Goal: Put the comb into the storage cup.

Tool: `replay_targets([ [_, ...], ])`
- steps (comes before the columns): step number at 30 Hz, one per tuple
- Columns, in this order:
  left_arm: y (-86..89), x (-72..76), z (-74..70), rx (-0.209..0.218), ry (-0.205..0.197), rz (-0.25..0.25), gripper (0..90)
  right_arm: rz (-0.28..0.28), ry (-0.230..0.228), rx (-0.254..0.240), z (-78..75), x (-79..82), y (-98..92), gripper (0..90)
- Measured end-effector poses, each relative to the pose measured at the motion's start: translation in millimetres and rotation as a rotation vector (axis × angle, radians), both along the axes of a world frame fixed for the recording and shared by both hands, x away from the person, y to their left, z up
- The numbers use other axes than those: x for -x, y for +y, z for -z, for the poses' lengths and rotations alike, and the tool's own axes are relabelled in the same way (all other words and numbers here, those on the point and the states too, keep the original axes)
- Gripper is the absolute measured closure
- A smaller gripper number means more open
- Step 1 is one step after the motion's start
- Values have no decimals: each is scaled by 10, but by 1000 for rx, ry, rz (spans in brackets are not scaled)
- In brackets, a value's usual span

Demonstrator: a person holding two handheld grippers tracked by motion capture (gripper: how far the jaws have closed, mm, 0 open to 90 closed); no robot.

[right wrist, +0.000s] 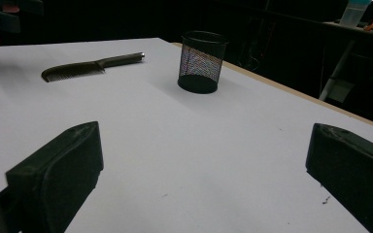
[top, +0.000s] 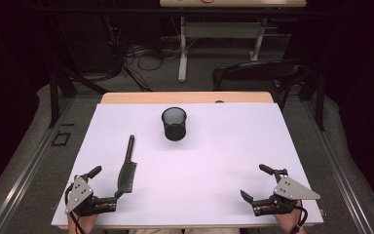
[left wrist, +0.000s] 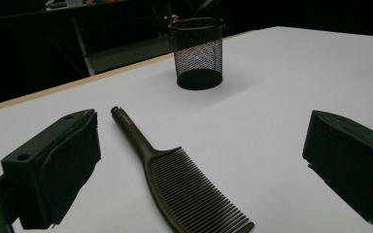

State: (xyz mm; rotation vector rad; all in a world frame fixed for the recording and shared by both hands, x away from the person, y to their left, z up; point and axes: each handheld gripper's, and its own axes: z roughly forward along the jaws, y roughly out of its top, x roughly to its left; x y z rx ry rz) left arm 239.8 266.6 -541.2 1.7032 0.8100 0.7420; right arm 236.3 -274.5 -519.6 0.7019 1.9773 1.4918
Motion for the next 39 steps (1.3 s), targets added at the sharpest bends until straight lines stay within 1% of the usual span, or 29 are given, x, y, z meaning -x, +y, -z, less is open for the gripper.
replay_targets([
  [2, 7, -2, -5, -11, 5, -7, 4, 0, 1, 2, 1, -3, -1, 0],
  [6, 16, -2, -17, -17, 22, -23, 16, -1, 2, 5, 2, -7, -3, 0],
  [9, 32, -15, -26, -29, 43, -42, 32, -3, 2, 11, 0, -14, -7, 0],
  [10, 32, -15, -26, -29, 43, -42, 32, -3, 2, 11, 0, -14, -7, 0],
  [12, 42, -25, -30, -28, 59, -55, 37, -4, 0, 9, 2, -19, -5, 0],
  [13, 54, -32, -34, -28, 73, -50, 75, -5, 1, 9, 4, -22, -5, 0],
  [15, 60, -37, -38, -33, 81, -58, 81, -5, 1, 9, 4, -23, -4, 0],
  [16, 65, -38, -40, -37, 82, -60, 81, -5, 1, 9, 4, -23, -4, 0],
  [17, 65, -46, -44, -44, 93, -70, 82, -7, 2, 11, 5, -28, -5, 0],
  [20, 65, -53, -46, -51, 100, -79, 81, -7, 8, 14, 6, -30, -4, 0],
  [21, 63, -59, -50, -64, 106, -90, 80, -8, 12, 15, 8, -31, -1, 0],
  [22, 62, -62, -50, -63, 113, -91, 80, -8, 12, 15, 8, -31, -1, 0],
  [24, 70, -79, -64, -77, 124, -101, 67, -8, 14, 18, 10, -33, 2, 0],
  [25, 78, -95, -75, -74, 140, -111, 25, -9, 14, 21, 10, -38, 2, 0],
  [26, 78, -95, -75, -74, 140, -111, 18, -9, 14, 21, 10, -38, 2, 0],
  [29, 106, -126, -71, -78, 176, -129, 0, -12, 17, 23, 14, -43, 4, 0],
  [34, 147, -181, -51, -83, 234, -153, 1, -11, 16, 20, 18, -50, 5, 0],
  [35, 158, -202, -44, -93, 257, -161, 1, -12, 16, 20, 18, -50, 5, 0],
  [36, 158, -202, -44, -93, 257, -161, 1, -12, 16, 21, 18, -50, 6, 0],
  [37, 160, -222, -30, -98, 276, -170, 1, -13, 16, 20, 19, -50, 8, 0],
  [38, 160, -222, -30, -98, 276, -170, 1, -13, 16, 20, 19, -50, 8, 0],
  [39, 164, -238, -23, -107, 291, -177, 2, -13, 18, 20, 21, -53, 8, 0],
])
